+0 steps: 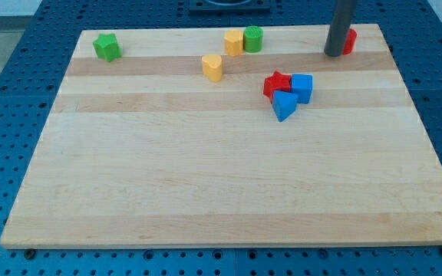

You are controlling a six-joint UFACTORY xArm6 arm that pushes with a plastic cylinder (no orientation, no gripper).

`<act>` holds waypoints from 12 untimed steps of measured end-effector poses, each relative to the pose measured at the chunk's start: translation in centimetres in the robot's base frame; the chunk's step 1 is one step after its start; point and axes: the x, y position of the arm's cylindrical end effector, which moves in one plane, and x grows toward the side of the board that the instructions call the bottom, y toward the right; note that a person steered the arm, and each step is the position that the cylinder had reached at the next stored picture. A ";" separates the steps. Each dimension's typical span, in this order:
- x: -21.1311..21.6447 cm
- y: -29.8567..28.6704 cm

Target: Move your arm above the green circle

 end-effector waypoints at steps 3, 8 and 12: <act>0.0 -0.7; -6.4 -6.1; -7.8 -14.5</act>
